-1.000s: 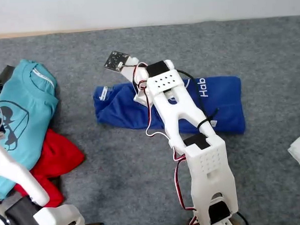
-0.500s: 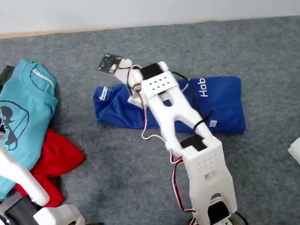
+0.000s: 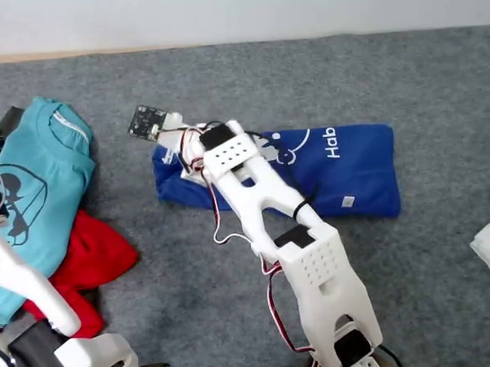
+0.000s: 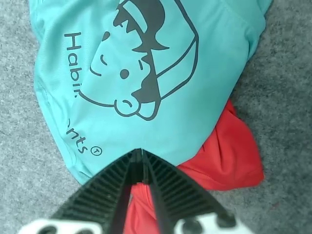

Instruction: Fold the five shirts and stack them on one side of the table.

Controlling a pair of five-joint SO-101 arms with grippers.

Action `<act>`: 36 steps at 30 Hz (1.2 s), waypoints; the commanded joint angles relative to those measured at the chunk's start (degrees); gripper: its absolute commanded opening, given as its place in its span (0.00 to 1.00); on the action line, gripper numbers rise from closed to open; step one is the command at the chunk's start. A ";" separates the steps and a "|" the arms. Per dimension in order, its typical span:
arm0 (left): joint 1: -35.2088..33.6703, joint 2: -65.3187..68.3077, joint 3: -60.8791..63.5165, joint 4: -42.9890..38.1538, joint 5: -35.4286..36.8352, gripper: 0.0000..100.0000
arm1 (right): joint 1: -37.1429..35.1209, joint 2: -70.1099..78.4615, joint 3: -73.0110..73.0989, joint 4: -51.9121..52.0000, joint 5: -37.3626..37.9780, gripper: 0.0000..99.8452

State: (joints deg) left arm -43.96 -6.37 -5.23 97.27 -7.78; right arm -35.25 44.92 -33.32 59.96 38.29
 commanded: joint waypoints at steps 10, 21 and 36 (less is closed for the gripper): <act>0.09 -2.46 -0.22 -0.88 0.09 0.00 | -8.40 -3.30 -2.81 13.32 -0.44 0.01; 0.09 -2.46 -0.13 -0.70 0.09 0.00 | -0.57 -12.09 -2.90 12.62 -1.14 0.06; 0.09 -2.46 -0.13 -0.53 0.09 0.00 | 4.44 -13.32 -2.46 24.31 -3.34 0.03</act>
State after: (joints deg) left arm -43.96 -6.37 -5.23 97.27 -7.78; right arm -33.85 31.47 -33.49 83.34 33.01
